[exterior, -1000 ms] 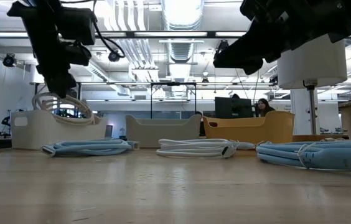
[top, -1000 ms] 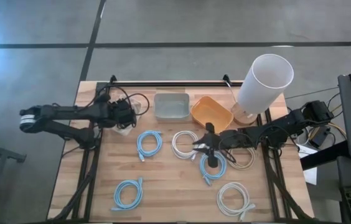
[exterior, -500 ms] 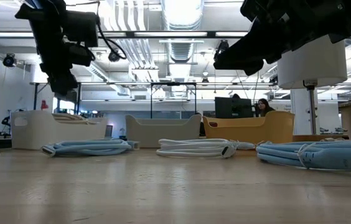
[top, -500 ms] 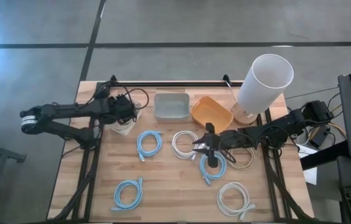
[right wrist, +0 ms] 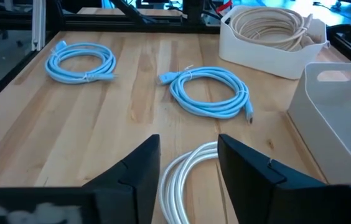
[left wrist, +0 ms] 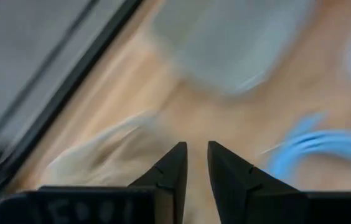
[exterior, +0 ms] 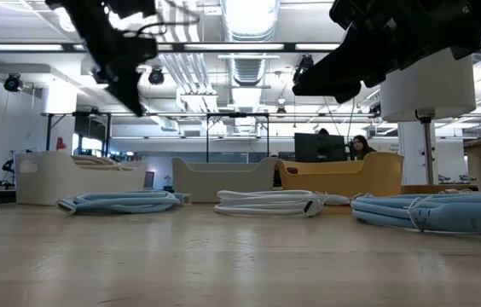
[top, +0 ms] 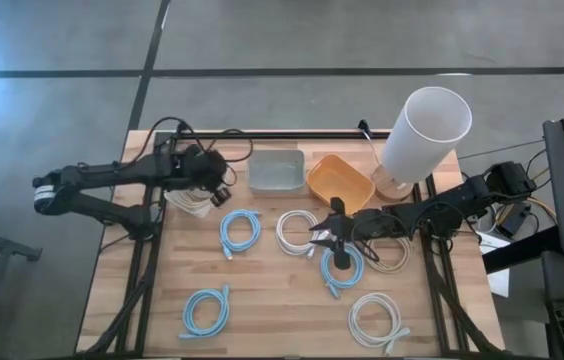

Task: Sort HDMI cables
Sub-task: Put the brown HDMI cable into the white bin

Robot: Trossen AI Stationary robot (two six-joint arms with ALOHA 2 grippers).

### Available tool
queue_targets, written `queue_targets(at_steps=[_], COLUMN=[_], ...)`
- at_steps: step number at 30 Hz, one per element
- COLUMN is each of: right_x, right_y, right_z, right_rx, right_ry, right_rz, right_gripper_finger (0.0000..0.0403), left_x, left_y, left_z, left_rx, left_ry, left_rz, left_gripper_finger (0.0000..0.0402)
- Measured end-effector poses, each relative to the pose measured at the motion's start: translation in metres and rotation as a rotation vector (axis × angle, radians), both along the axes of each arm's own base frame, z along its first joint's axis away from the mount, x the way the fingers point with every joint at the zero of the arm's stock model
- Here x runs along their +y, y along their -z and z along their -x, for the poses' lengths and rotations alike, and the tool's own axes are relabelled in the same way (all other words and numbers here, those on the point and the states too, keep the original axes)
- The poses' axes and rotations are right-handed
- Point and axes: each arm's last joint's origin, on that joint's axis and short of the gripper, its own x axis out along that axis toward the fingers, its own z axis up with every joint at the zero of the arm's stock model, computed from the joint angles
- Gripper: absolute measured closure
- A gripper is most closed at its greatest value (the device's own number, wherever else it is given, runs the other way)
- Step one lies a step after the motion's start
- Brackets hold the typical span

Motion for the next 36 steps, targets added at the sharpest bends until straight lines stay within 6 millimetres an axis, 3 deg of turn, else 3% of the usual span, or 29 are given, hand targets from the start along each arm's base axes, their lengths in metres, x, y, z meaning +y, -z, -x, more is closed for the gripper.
queue_targets(at_steps=[6,10,18,23,28,36], right_x=[0.000,-0.005,-0.005,0.003,0.014,0.036], right_y=[0.002,0.008,0.013,-0.002,-0.016,0.002], right_z=[0.001,0.007,0.023,0.033,0.040,0.059], right_rx=[0.023,0.122,0.450,0.692,0.804,0.934], right_ry=[0.036,0.185,0.406,0.448,0.538,0.615], right_rz=[-0.058,-0.061,-0.209,-0.284,-0.448,-0.620], right_gripper_finger=[0.0241,0.0241,0.0241,0.0241,0.0241,0.0246], left_x=[-0.016,-0.026,-0.033,-0.033,-0.033,-0.034], left_y=[-0.002,0.006,0.035,0.048,0.053,0.052], left_z=[-0.027,-0.034,-0.030,-0.028,-0.028,-0.029], left_rx=[-0.300,-0.394,-0.371,-0.381,-0.422,-0.436], left_ry=[0.332,0.436,0.449,0.435,0.432,0.442], left_rz=[0.090,0.126,0.153,0.165,0.173,0.166], left_gripper_finger=[0.0330,0.0330,0.0316,0.0304,0.0300,0.0300])
